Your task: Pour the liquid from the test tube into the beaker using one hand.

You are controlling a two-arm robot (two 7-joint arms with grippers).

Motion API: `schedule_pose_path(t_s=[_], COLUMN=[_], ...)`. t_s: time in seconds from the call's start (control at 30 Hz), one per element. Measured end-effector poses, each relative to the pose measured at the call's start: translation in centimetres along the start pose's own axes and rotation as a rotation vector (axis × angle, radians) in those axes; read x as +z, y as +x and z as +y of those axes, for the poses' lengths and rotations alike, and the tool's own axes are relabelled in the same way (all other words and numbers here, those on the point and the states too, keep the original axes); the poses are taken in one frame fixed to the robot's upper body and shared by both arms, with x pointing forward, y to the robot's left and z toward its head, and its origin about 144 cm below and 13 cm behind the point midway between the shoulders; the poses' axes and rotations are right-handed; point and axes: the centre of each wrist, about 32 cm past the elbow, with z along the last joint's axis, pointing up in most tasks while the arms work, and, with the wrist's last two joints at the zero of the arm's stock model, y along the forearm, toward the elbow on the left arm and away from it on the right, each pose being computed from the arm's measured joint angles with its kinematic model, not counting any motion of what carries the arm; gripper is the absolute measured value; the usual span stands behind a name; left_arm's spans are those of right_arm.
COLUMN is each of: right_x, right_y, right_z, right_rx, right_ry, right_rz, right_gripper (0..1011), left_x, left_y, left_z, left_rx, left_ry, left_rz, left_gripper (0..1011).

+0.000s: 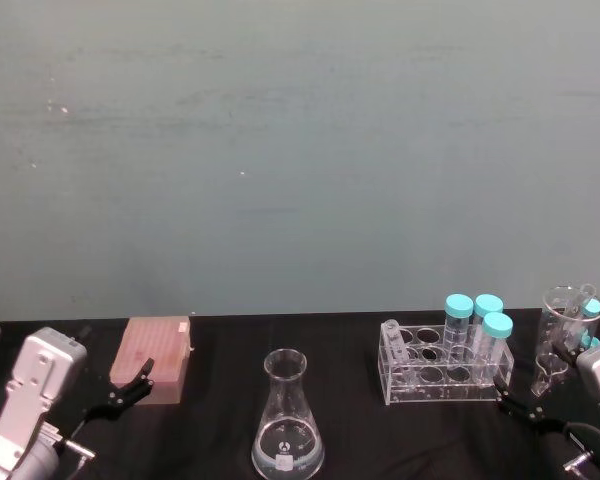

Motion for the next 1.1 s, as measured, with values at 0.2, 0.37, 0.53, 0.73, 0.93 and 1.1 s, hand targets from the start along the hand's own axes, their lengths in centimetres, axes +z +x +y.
schedule_pose_path(t_s=[0.2,0.37,0.53,0.73,0.93,1.1], right_x=[0.0,0.0,0.0,0.0,0.0,0.0], right_y=[0.0,0.0,0.0,0.0,0.0,0.0], right_z=[0.0,0.0,0.0,0.0,0.0,0.0], right_rx=[0.0,0.0,0.0,0.0,0.0,0.0], right_ry=[0.0,0.0,0.0,0.0,0.0,0.0], right_rz=[0.0,0.0,0.0,0.0,0.0,0.0], right_gripper=[1003,1003,1003,1003,1003,1003], left_x=[0.0,0.0,0.0,0.0,0.0,0.0], left_y=[0.0,0.0,0.0,0.0,0.0,0.0], left_z=[0.0,0.0,0.0,0.0,0.0,0.0], left_rx=[0.0,0.0,0.0,0.0,0.0,0.0], left_ry=[0.0,0.0,0.0,0.0,0.0,0.0], left_rz=[0.0,0.0,0.0,0.0,0.0,0.0], left_gripper=[1000,1000,1000,1000,1000,1000])
